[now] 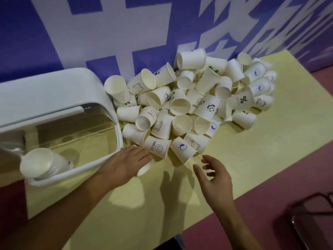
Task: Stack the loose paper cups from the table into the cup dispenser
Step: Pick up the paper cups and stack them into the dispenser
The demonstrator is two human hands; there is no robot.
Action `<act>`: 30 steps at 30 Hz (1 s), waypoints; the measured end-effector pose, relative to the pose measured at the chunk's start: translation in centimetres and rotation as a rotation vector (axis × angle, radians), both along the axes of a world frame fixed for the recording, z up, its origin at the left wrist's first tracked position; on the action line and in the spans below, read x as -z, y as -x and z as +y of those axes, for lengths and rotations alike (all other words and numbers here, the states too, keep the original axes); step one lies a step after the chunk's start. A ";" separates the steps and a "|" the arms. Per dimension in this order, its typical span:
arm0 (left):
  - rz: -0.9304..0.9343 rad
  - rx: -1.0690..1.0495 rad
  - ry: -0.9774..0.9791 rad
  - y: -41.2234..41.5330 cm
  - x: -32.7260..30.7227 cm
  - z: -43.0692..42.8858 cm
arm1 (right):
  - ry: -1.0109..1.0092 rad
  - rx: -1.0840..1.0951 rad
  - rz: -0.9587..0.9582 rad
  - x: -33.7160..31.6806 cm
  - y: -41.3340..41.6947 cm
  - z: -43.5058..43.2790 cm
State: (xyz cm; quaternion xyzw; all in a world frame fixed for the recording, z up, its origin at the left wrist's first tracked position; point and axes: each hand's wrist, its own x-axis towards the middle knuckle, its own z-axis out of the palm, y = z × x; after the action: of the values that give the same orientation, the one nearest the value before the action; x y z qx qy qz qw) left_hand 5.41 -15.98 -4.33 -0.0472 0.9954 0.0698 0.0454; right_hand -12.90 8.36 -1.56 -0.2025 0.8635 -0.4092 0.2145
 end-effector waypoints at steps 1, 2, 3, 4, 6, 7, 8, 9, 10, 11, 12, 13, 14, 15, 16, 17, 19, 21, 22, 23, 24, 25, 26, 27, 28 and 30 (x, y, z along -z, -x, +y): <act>0.060 -0.028 -0.039 -0.1 -0.2 0.2 | -0.031 -0.016 -0.011 0.5 0.6 0.0; 0.106 -0.071 -0.099 -0.1 -0.6 0.6 | -0.061 -0.032 -0.026 0.9 1.1 -0.1; 0.154 -0.151 -0.182 -0.1 -1.3 1.2 | -0.083 -0.047 -0.047 1.4 1.5 -0.4; 0.220 -0.265 -0.302 -0.1 -2.1 1.9 | -0.096 -0.061 -0.069 1.8 1.9 -0.7; 0.360 -0.562 -0.590 0.0 -4.2 3.8 | -0.107 -0.104 -0.084 2.5 2.1 -1.5; 0.429 -0.694 -0.722 0.2 -5.0 4.7 | -0.110 -0.128 -0.064 3.0 2.2 -1.9; 0.499 -0.778 -0.811 0.5 -5.6 5.5 | -0.111 -0.148 -0.037 3.6 2.1 -2.2; 0.565 -0.825 -0.866 0.6 -5.8 6.2 | -0.111 -0.156 -0.018 4.2 2.0 -2.5; 0.616 -0.853 -0.912 0.7 -5.9 6.7 | -0.115 -0.154 -0.008 4.8 1.9 -2.8; 0.644 -0.879 -0.955 0.8 -5.9 7.2 | -0.123 -0.147 0.000 5.3 1.7 -3.1; 0.660 -0.896 -0.986 1.0 -5.9 7.6 | -0.128 -0.137 0.012 5.7 1.4 -3.3; 0.669 -0.906 -1.006 1.0 -5.8 8.0 | -0.128 -0.127 0.026 5.9 1.2 -3.4; 0.675 -0.910 -1.021 1.1 -5.8 8.3 | -0.116 -0.115 0.044 6.0 0.9 -3.6; 0.683 -0.912 -1.027 1.1 -5.8 8.5 | -0.100 -0.101 0.055 6.2 0.7 -3.6; 0.695 -0.914 -1.029 1.2 -6.0 8.7 | -0.086 -0.091 0.059 6.1 0.6 -3.7; 0.707 -0.915 -1.028 1.2 -6.0 8.8 | -0.076 -0.086 0.057 6.1 0.6 -3.6; 0.719 -0.927 -1.034 1.0 -6.0 8.9 | -0.049 -0.080 0.025 5.8 0.6 -3.5; 0.738 -0.958 -1.059 0.7 -5.9 8.9 | -0.027 -0.062 -0.016 5.2 0.6 -3.1; 0.750 -0.972 -1.081 0.5 -6.0 8.9 | -0.018 -0.055 -0.027 4.7 0.5 -2.9; 0.758 -0.986 -1.104 0.3 -6.1 8.8 | -0.003 -0.046 -0.039 4.0 0.4 -2.7; 0.763 -0.998 -1.120 0.1 -6.2 8.7 | 0.020 -0.043 -0.045 3.2 0.4 -2.5; 0.768 -1.005 -1.128 -0.1 -6.4 8.7 | 0.039 -0.043 -0.041 2.4 0.3 -2.4; 0.779 -1.006 -1.131 -0.4 -6.6 8.7 | 0.050 -0.047 -0.025 1.5 0.2 -2.3; 0.797 -1.005 -1.134 -0.7 -6.9 8.6 | 0.057 -0.052 -0.005 0.6 0.1 -2.3; 0.820 -1.005 -1.142 -1.1 -7.2 8.6 | 0.068 -0.063 0.016 -0.4 0.0 -2.4; 0.866 -1.000 -1.154 -2.0 -7.8 8.4 | 0.100 -0.103 0.047 -2.3 -0.3 -2.9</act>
State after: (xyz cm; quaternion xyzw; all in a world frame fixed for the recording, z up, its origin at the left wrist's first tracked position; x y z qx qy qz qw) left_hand 7.40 -7.62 3.45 -0.4170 0.5971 0.5858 -0.3555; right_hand -12.63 5.44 0.72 -0.2669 0.8352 -0.4353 0.2044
